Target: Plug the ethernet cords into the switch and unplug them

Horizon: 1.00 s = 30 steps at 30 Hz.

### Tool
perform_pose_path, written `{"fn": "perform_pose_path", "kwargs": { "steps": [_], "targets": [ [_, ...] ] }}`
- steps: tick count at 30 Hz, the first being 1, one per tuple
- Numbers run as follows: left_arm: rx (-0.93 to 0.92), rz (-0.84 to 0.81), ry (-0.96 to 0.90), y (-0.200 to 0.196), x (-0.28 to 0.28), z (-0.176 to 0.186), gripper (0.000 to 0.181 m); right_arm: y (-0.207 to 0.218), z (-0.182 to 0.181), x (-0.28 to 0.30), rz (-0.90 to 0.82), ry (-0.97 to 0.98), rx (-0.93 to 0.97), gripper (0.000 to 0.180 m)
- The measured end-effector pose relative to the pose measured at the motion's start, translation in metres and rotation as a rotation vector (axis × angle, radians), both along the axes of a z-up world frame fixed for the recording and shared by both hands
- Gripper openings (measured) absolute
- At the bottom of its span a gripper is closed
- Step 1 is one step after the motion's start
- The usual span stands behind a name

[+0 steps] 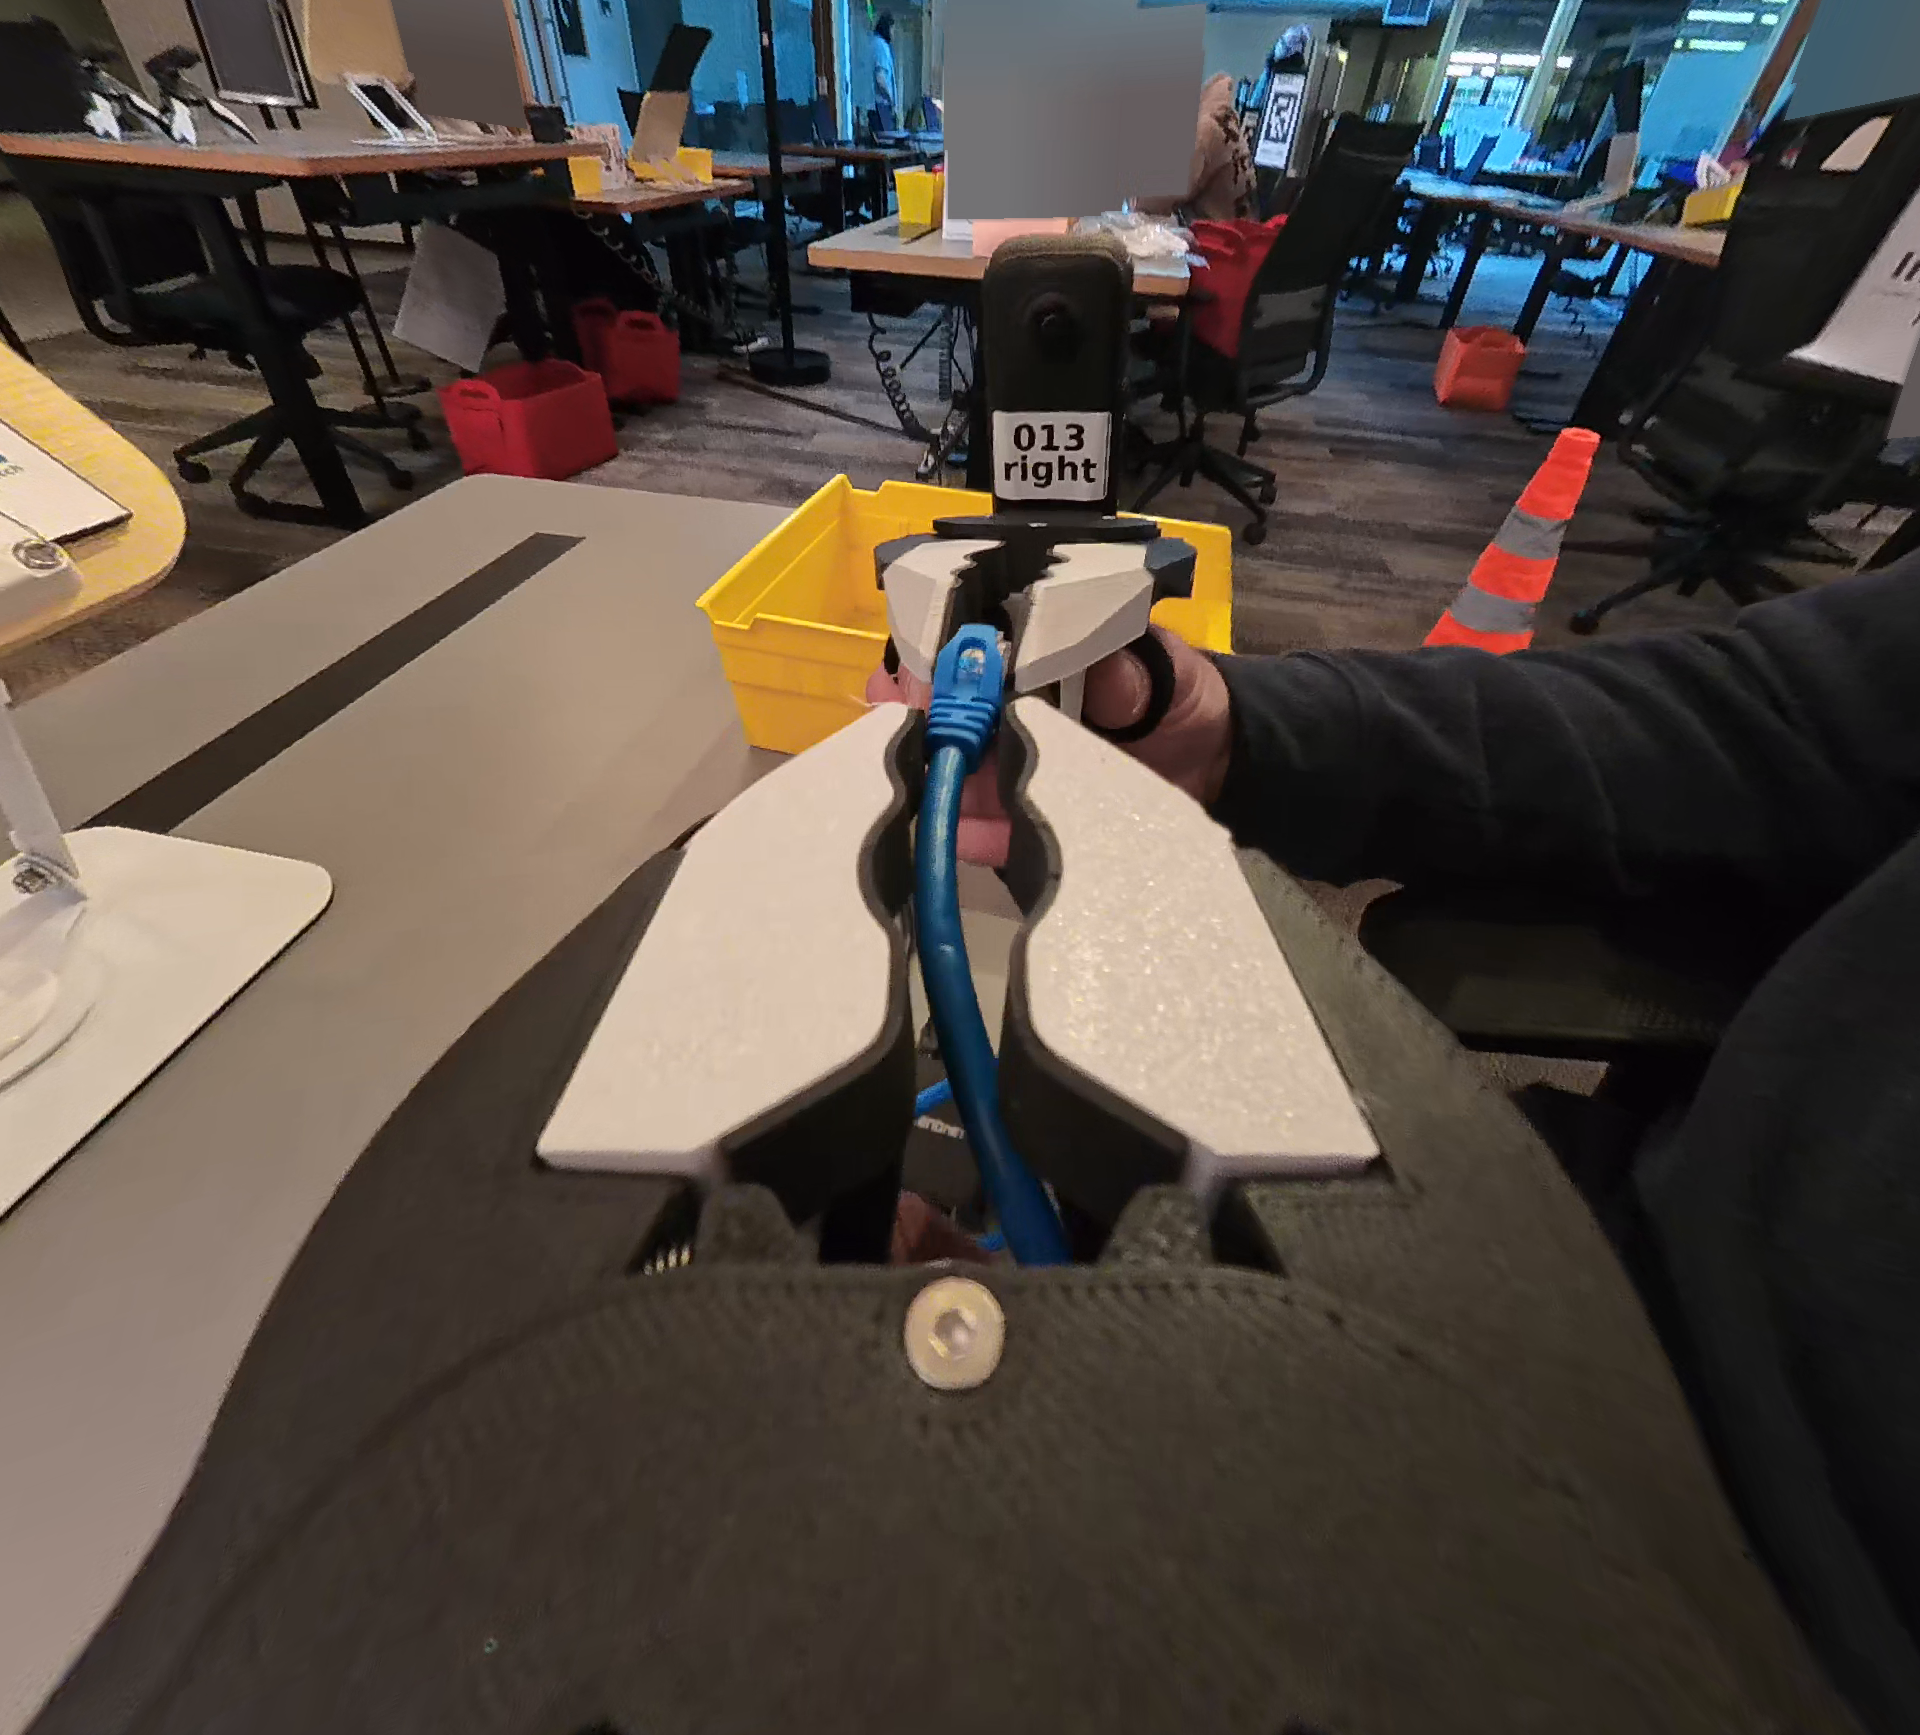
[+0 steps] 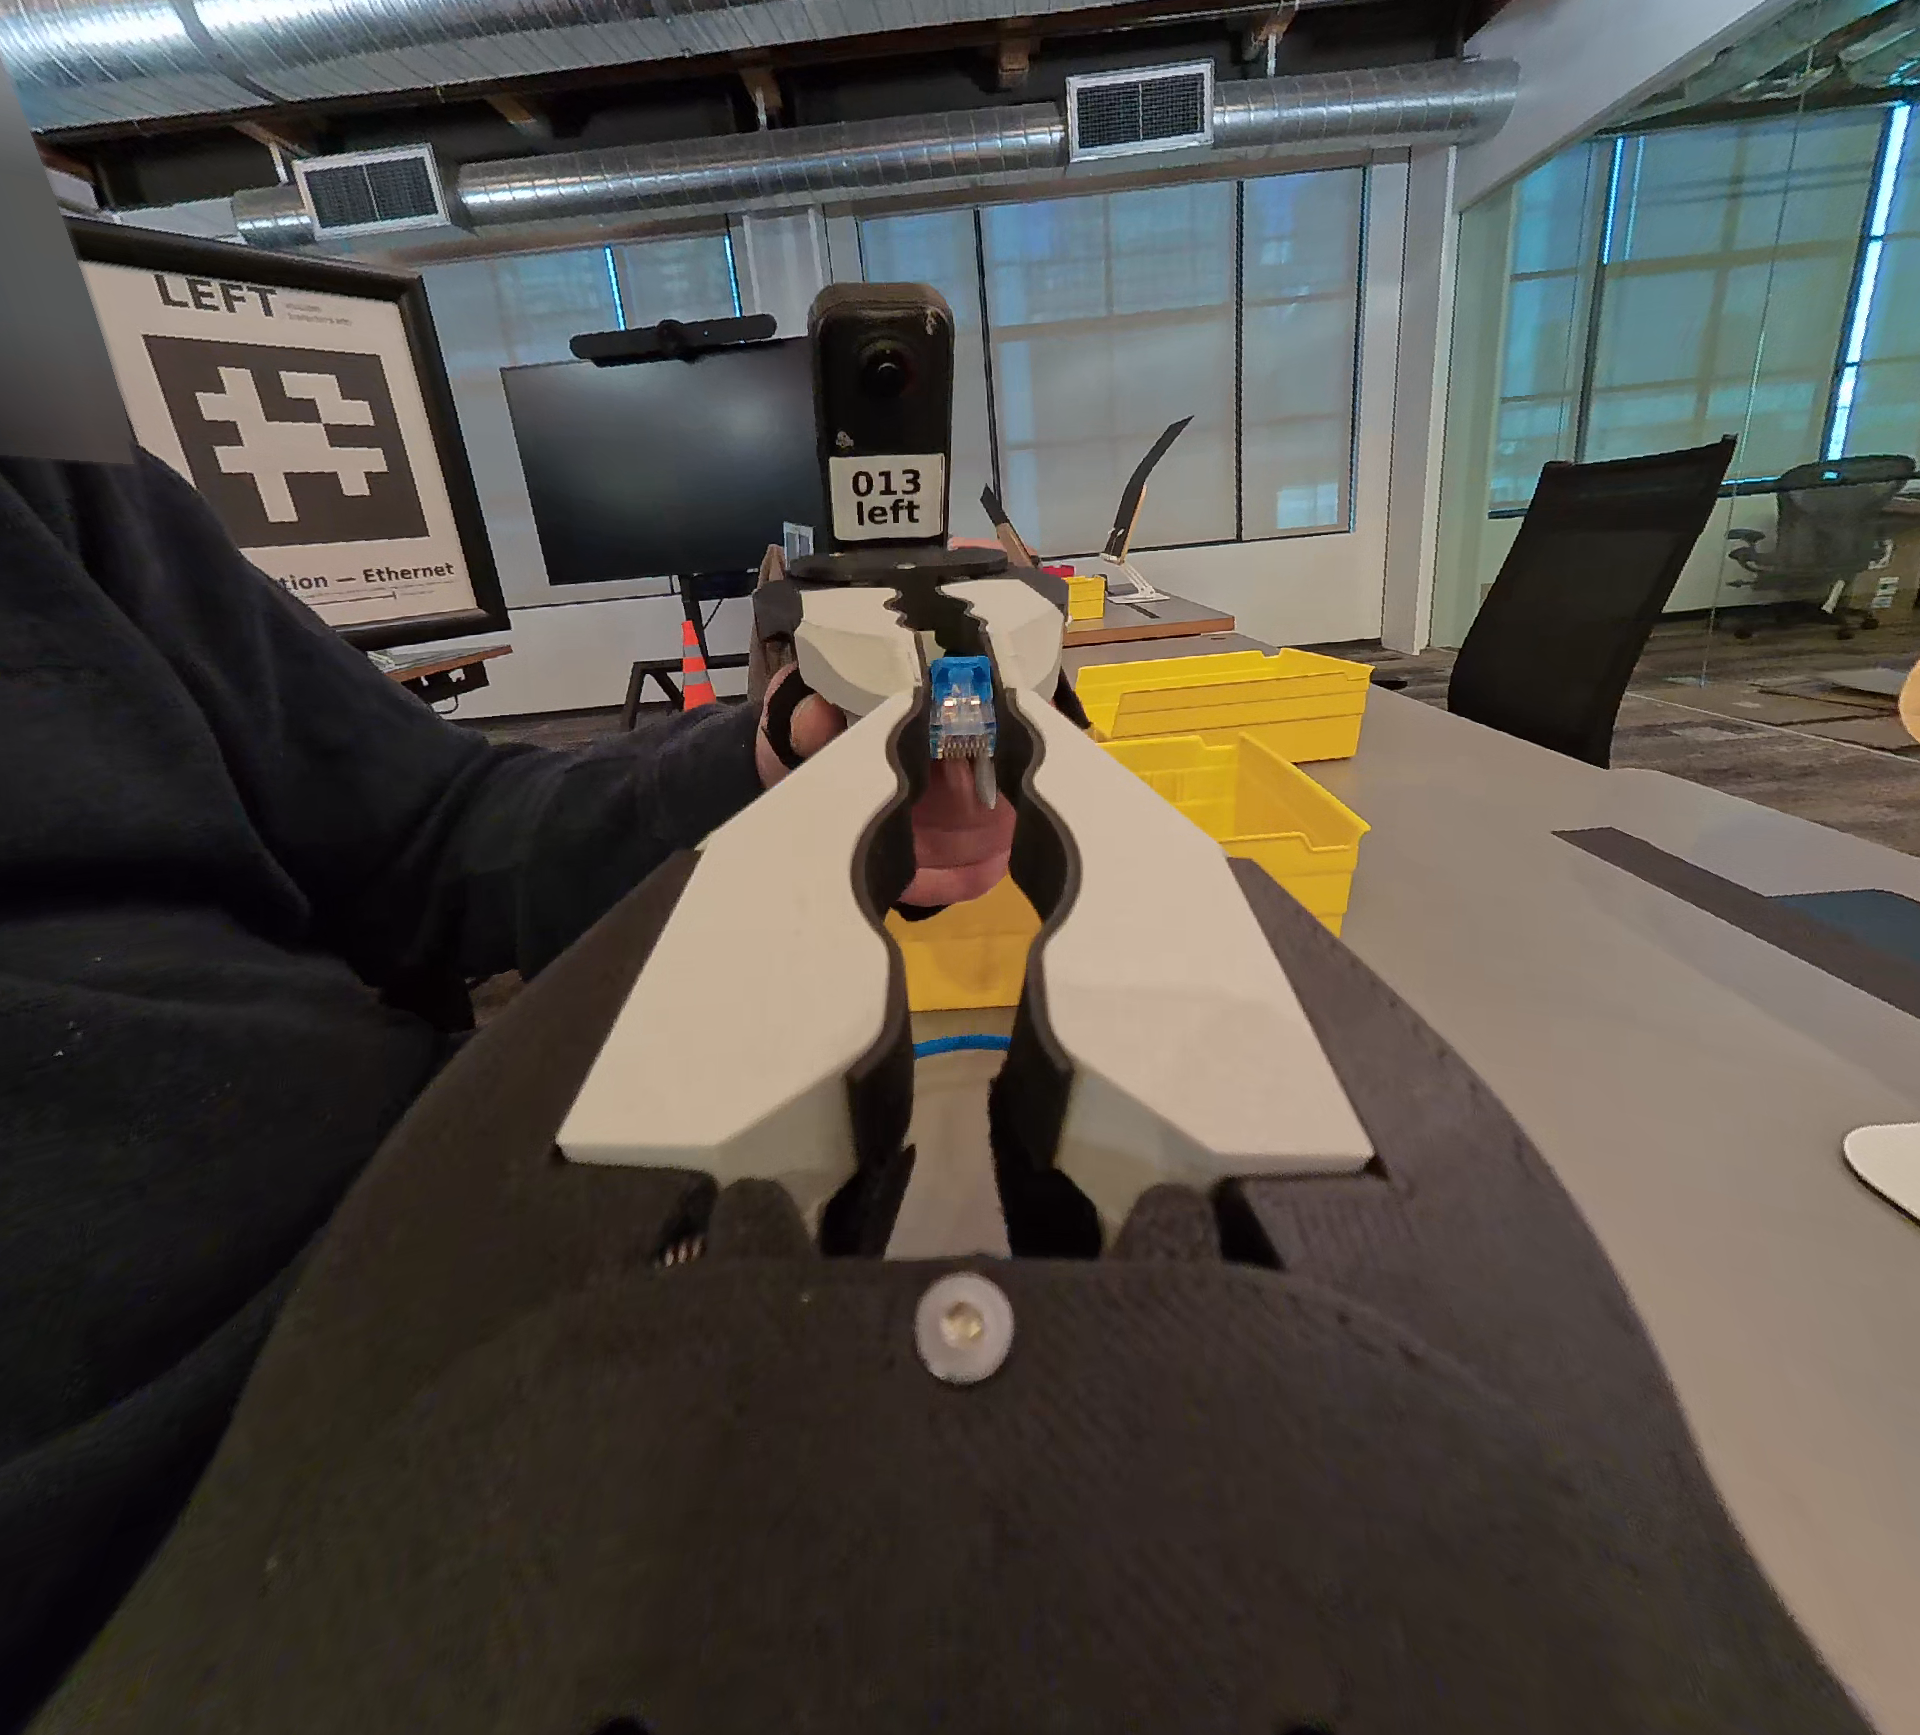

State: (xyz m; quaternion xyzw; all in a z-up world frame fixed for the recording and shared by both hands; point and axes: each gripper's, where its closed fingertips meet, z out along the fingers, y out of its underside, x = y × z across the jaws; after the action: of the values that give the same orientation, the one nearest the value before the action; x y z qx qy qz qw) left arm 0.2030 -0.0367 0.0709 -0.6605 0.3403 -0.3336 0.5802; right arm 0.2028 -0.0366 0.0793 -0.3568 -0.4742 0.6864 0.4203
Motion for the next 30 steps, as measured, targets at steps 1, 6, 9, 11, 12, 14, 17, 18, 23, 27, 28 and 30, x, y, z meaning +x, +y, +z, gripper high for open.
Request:
{"fn": "perform_pose_path", "kwargs": {
  "steps": [1,6,9,11,12,14,17,18,23,27,28,30],
  "targets": [
    [0.007,0.004,-0.014,0.000,0.000,0.001,0.013,0.000,0.000,0.000,0.002,0.003,-0.006,0.011],
    [0.044,0.018,-0.073,0.000,0.002,0.005,0.012,0.000,0.004,0.002,0.015,0.021,-0.019,0.010],
    [0.095,0.022,-0.099,-0.003,0.003,0.010,0.012,-0.003,0.008,0.003,0.020,0.030,-0.015,0.010],
    [0.110,0.012,-0.120,-0.005,0.004,0.012,0.012,-0.005,0.010,0.004,0.020,0.028,0.003,0.010],
    [0.107,0.004,-0.137,-0.006,0.004,0.014,0.012,-0.006,0.012,0.004,0.021,0.029,0.010,0.010],
    [0.113,-0.008,-0.170,-0.008,0.005,0.018,0.012,-0.008,0.014,0.005,0.027,0.037,0.012,0.010],
    [0.103,-0.013,-0.186,-0.008,0.005,0.019,0.012,-0.008,0.015,0.006,0.026,0.040,0.013,0.010],
    [0.099,-0.015,-0.193,-0.008,0.006,0.019,0.012,-0.009,0.015,0.006,0.028,0.041,0.013,0.010],
    [0.074,-0.035,-0.231,-0.010,0.008,0.019,0.012,-0.010,0.015,0.008,0.034,0.042,0.024,0.010],
    [0.038,-0.041,-0.246,-0.009,0.007,0.016,0.011,-0.009,0.012,0.007,0.035,0.033,0.031,0.011],
    [0.035,-0.039,-0.243,-0.009,0.007,0.015,0.011,-0.009,0.012,0.007,0.035,0.028,0.033,0.010],
    [0.029,-0.031,-0.236,-0.009,0.006,0.014,0.012,-0.008,0.011,0.006,0.030,0.016,0.035,0.010]
  ]
}}
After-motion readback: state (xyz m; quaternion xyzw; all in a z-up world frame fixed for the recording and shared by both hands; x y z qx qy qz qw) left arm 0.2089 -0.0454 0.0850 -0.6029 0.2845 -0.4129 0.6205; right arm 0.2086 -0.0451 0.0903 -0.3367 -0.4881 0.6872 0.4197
